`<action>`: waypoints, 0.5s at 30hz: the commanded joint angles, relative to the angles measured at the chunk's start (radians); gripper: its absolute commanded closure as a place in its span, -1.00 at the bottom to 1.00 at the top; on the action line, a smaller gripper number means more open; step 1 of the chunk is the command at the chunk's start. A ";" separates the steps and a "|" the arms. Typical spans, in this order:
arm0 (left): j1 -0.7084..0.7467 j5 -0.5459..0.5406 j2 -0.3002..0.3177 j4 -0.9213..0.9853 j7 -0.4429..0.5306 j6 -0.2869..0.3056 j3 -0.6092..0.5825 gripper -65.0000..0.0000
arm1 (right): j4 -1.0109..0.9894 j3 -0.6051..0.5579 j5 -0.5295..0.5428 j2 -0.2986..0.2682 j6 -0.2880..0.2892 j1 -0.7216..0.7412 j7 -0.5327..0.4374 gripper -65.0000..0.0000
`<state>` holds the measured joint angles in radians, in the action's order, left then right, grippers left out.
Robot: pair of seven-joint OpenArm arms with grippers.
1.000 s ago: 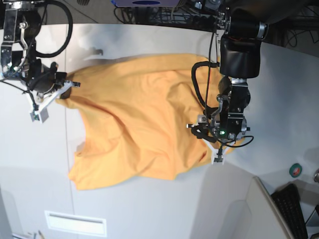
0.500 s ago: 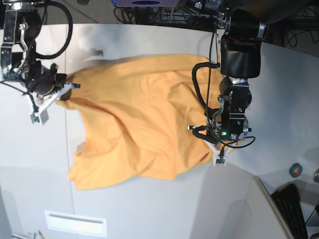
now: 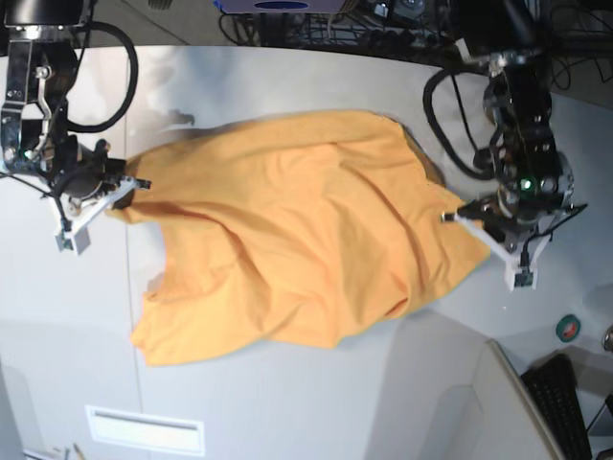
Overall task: Layout the t-shirt on the table in an organized manner, then fold the t-shirt properly
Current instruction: 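Lift the shirt with both grippers and stretch it between them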
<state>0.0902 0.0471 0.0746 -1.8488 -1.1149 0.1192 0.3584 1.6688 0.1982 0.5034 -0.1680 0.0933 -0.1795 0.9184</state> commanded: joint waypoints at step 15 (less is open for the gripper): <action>0.135 -0.171 -0.016 0.219 0.175 0.061 0.252 1.00 | -0.071 0.005 0.010 -0.009 -0.008 0.041 -0.019 1.00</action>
<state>0.2291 -0.1223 0.0502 -1.6173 -0.9531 0.1856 0.6090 1.5845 0.1970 0.5049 -0.1658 0.0891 -0.1497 0.9154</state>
